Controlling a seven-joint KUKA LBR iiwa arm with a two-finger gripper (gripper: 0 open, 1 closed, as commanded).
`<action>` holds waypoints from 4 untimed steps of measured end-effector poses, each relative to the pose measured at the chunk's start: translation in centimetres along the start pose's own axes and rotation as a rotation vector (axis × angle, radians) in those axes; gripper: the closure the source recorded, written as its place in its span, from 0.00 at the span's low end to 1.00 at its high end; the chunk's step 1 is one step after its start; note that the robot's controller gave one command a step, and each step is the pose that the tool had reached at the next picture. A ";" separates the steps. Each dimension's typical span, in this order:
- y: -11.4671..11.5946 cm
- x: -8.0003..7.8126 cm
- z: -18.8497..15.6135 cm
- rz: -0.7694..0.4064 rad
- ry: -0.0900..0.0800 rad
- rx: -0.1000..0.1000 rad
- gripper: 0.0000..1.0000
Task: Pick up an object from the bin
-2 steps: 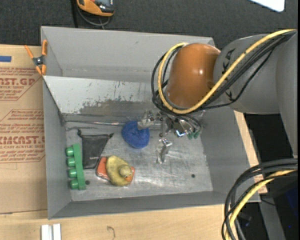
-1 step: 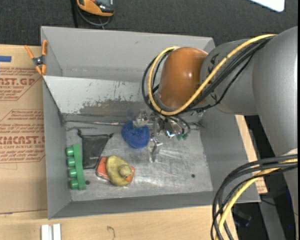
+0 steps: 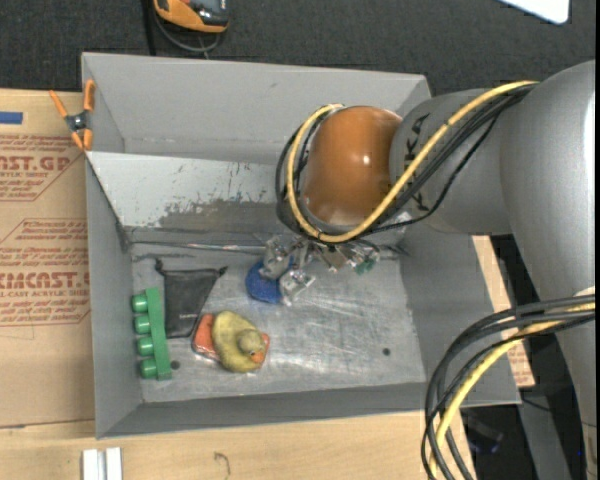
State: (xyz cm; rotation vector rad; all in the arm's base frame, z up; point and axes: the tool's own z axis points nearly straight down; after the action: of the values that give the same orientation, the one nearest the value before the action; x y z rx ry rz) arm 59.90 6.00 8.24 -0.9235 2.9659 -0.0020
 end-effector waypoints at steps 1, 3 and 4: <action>0.0 0.0 0.0 0.000 0.000 0.000 1.00; 0.2 0.5 -10.6 0.100 0.030 -0.010 1.00; 1.0 -0.2 -6.6 0.123 0.023 -0.005 1.00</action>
Offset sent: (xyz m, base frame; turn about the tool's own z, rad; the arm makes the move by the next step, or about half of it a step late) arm -0.0092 -0.0037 0.1054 0.1004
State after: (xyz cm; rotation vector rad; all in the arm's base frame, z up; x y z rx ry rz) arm 59.29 6.90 14.82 -0.7452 3.0395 -0.0013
